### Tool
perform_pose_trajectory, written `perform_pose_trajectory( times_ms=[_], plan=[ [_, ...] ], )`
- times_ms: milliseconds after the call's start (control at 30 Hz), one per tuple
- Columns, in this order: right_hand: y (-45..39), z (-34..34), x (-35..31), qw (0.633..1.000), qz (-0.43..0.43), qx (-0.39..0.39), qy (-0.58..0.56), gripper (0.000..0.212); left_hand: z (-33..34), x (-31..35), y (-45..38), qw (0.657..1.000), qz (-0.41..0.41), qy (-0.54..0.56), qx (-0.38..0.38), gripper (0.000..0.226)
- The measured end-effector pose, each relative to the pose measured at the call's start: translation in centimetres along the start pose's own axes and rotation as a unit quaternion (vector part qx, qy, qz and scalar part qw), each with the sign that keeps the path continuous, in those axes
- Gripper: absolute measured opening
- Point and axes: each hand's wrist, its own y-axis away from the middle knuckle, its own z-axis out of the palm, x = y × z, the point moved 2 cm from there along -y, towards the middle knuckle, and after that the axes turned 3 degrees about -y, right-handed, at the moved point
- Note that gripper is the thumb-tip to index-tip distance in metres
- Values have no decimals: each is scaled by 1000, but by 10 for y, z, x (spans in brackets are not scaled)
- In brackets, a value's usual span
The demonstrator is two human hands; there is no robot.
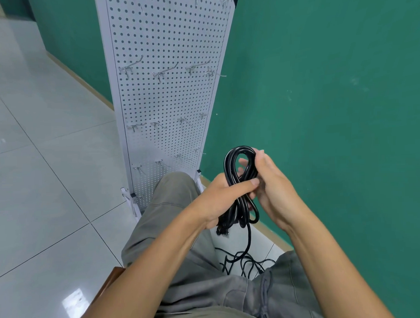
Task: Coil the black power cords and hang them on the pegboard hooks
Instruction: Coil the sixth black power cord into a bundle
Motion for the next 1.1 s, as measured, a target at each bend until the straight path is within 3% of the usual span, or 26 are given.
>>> perform_pose_trajectory(
  times_ms=[133,233,400,533,700,800,1000,1100],
  plan=[
    [9,7,23,996,74,-48,-29,76,-8,6,-2,997,17,54,57,26],
    [16,12,34,994,87,-62,-17,74,-16,11,-2,975,28,173,136,23],
    [20,17,52,987,106,-64,106,68,-34,14,-4,923,46,282,256,15],
    [29,22,59,967,88,-100,216,47,-45,17,-5,891,62,310,326,28],
    [36,26,47,932,-5,-131,339,26,-53,12,-6,889,61,271,364,31],
    [35,26,28,913,-46,-141,381,21,-51,8,-5,904,58,162,391,34],
    [36,21,-8,912,-82,-141,377,30,-34,3,-6,945,90,55,310,40],
    [32,11,-20,917,-102,-99,372,23,-26,6,-5,957,101,-13,272,38]
  ],
)
